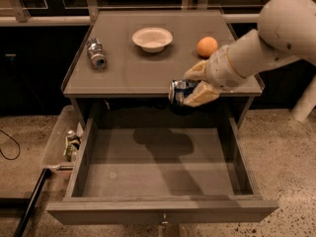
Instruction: Pick pepsi can from top drawer and place on counter
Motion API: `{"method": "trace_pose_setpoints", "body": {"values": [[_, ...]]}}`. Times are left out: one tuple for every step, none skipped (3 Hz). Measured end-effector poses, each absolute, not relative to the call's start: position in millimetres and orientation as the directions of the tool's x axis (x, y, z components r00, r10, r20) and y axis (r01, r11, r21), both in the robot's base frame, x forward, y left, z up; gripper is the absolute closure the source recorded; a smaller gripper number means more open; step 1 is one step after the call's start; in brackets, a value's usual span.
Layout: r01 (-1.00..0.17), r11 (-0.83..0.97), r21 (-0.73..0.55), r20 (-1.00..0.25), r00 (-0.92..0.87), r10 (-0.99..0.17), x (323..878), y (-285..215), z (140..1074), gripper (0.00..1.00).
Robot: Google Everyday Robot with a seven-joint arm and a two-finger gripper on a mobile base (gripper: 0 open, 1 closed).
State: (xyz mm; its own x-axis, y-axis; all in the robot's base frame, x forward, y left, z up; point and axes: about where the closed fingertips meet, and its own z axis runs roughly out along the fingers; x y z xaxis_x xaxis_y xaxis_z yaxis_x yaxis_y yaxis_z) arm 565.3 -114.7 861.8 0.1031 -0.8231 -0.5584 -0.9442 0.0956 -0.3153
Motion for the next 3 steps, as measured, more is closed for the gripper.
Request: {"method": "trace_pose_setpoints", "body": {"values": [[-0.926, 0.085, -0.368, -0.586, 0.159, -0.795, 619, -107, 882, 1.00], [-0.918, 0.091, -0.386, -0.642, 0.197, -0.741, 667, -97, 893, 1.00], [-0.918, 0.152, -0.367, -0.710, 0.171, -0.683, 704, -97, 890, 1.00]]}}
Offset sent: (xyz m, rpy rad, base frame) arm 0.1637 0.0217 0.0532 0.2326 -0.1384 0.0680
